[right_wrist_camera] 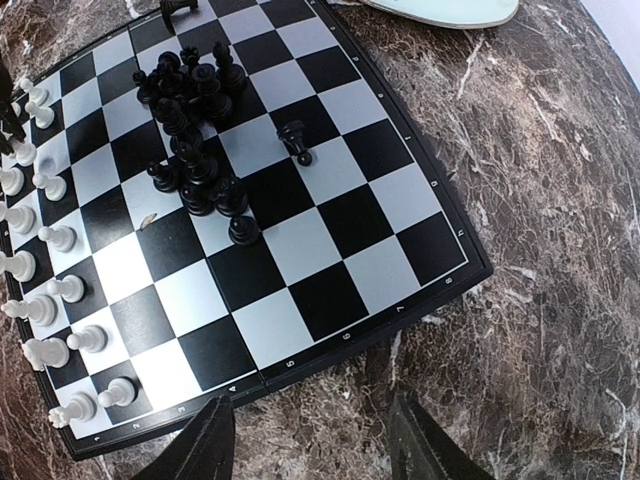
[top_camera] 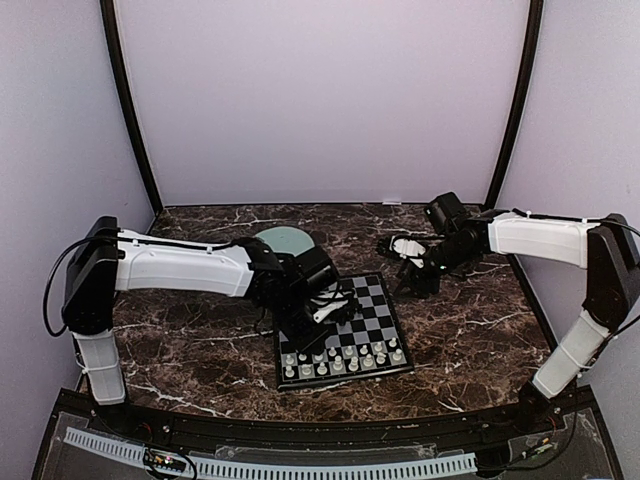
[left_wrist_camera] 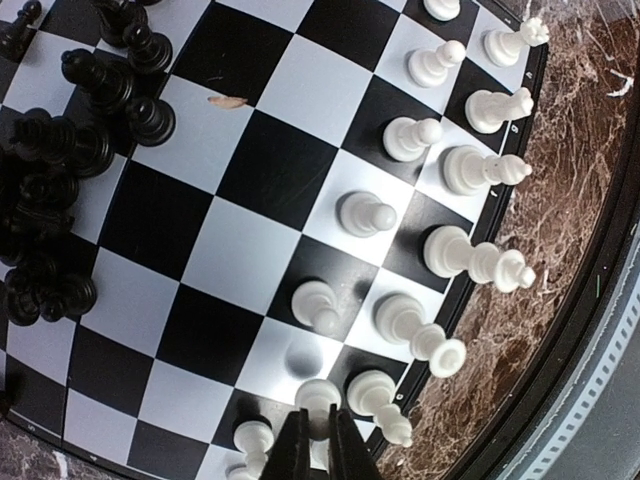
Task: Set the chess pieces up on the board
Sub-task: Place the pawn on c2.
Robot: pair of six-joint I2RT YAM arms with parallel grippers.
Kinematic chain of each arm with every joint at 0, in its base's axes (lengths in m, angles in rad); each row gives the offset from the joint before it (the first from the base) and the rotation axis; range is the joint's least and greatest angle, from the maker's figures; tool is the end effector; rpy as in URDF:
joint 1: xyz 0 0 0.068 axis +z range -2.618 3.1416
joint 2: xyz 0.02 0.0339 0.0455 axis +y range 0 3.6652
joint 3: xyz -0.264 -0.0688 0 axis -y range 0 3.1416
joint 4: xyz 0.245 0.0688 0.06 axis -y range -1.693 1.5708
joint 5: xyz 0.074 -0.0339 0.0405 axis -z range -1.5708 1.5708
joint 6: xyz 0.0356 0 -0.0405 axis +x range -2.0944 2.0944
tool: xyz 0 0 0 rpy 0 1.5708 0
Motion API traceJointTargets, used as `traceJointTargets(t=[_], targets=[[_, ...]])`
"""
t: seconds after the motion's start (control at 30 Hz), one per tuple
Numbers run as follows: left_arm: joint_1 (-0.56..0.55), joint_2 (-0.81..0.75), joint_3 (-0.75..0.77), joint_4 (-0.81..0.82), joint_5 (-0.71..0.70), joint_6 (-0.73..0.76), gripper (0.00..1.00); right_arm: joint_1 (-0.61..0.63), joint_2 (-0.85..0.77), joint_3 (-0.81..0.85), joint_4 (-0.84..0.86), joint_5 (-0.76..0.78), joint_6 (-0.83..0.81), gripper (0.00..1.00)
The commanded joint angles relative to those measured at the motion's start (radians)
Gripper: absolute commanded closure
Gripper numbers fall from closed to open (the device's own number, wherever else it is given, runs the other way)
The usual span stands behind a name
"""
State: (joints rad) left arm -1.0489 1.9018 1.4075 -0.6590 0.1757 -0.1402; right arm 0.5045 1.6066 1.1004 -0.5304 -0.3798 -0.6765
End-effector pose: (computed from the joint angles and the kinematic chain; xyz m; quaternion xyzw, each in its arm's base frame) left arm 0.1911 -0.3448 0.2001 0.4440 0.8677 -0.1867 0.1229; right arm 0.2802 0.1698 0.2189 -0.5688 0.7591 0.1591 0.2739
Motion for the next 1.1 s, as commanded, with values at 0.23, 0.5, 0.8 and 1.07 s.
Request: traceJointTargets(t=[0.23,0.5,0.8,1.07], targets=[[0.0,0.026,0.04,-0.006,-0.062,0.004,0.94,0.009,0.012,0.001,-0.001,0.003,-0.006,0.45],[-0.001,0.049,0.054,-0.012,-0.049,0.001,0.93,0.009,0.01,-0.001,-0.002,0.004,-0.006,0.45],[0.0,0.051,0.047,-0.026,-0.031,0.004,0.94,0.01,0.012,0.0,-0.003,0.003,-0.006,0.45],[-0.001,0.049,0.046,-0.036,-0.029,0.004,0.94,0.012,0.013,0.001,-0.002,0.004,-0.006,0.45]])
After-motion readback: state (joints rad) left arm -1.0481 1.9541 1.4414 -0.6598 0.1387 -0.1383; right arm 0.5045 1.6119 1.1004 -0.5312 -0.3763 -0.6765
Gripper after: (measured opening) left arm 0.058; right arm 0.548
